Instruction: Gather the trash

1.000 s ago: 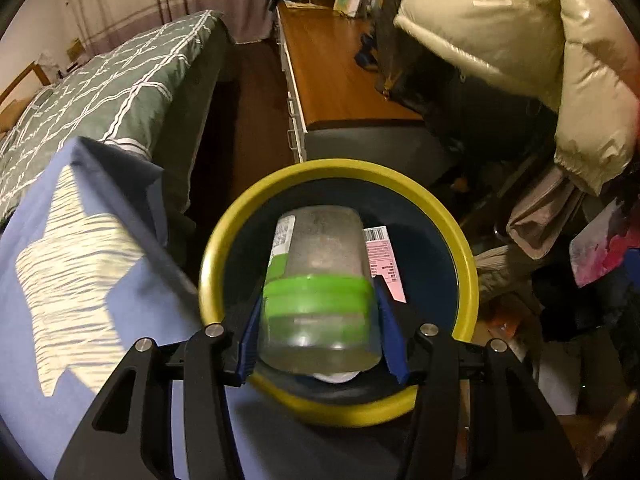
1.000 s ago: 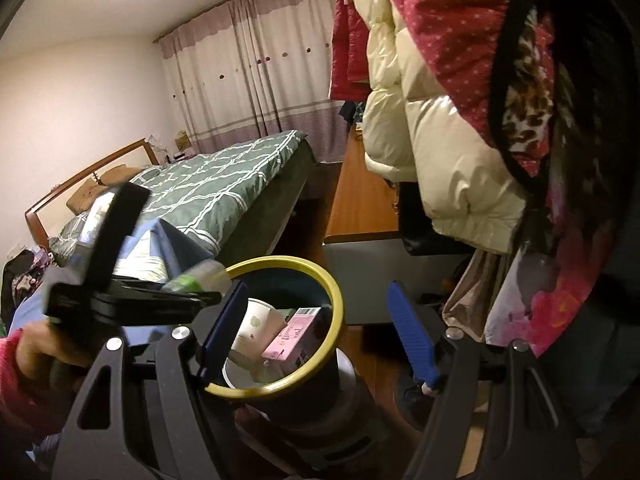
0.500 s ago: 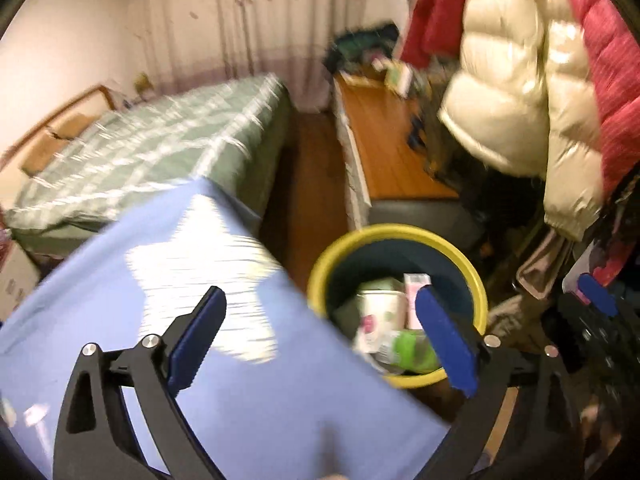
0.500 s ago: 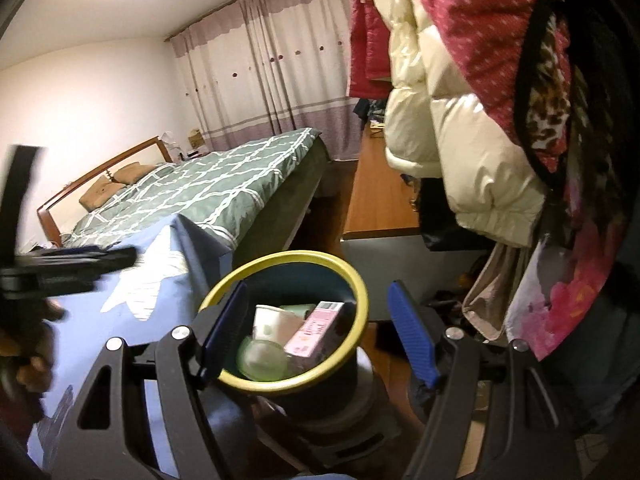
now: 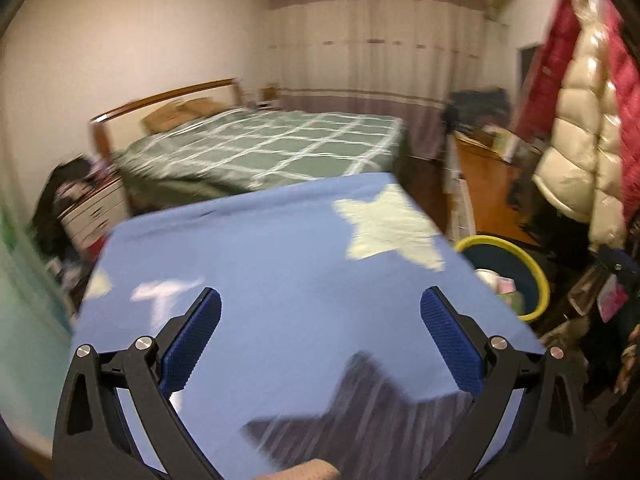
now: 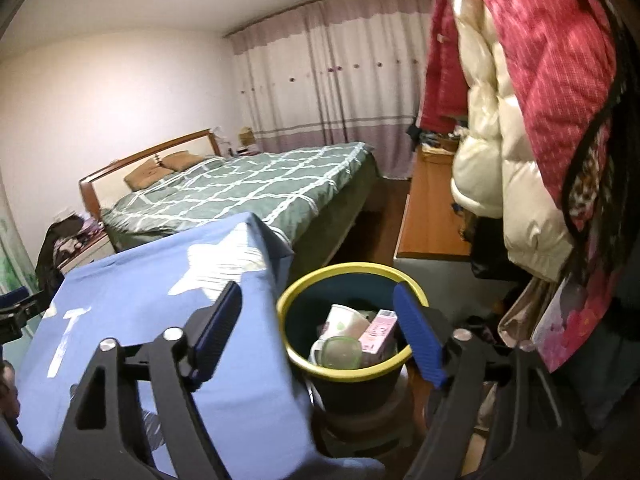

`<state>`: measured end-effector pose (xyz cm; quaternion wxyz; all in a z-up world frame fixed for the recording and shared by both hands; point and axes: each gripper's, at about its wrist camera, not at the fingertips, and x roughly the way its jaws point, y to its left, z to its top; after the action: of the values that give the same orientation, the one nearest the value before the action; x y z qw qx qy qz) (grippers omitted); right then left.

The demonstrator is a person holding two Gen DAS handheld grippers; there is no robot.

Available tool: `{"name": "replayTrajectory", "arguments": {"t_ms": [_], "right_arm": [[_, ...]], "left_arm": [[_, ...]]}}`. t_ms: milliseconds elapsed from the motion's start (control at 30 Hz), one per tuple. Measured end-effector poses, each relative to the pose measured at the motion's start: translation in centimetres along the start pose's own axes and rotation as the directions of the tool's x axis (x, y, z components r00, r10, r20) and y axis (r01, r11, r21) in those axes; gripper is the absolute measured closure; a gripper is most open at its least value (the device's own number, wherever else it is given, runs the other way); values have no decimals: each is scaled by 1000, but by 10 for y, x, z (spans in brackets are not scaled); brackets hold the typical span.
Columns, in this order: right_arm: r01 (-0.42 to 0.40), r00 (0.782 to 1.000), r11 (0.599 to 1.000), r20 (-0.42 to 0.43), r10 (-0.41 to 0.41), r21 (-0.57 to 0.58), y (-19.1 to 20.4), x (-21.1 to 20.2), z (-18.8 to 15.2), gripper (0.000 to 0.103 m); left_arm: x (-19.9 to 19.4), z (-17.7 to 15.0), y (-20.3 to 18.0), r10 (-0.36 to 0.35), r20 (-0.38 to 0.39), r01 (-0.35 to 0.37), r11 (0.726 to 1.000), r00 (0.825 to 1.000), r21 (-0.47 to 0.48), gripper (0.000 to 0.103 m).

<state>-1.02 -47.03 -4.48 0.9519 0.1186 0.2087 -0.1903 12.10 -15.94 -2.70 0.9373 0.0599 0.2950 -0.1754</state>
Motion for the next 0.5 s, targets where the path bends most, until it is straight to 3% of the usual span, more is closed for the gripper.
{"name": "replayTrajectory", "arguments": {"t_ms": [100, 233, 333, 500], "right_arm": [[-28, 1000, 999, 12, 28, -28, 12, -11, 1, 26], [-51, 998, 997, 31, 53, -52, 22, -23, 3, 24], [-50, 998, 996, 42, 54, -79, 30, -32, 1, 17], [-43, 999, 994, 22, 46, -96, 39, -40, -4, 16]], "left_arm": [[-32, -16, 33, 64, 23, -61, 994, 998, -89, 5], [-74, -31, 58, 187, 82, -176, 976, 979, -126, 5], [-95, -37, 68, 206, 104, -189, 970, 973, -150, 5], [-107, -48, 69, 207, 98, -188, 967, 973, -171, 5]]}}
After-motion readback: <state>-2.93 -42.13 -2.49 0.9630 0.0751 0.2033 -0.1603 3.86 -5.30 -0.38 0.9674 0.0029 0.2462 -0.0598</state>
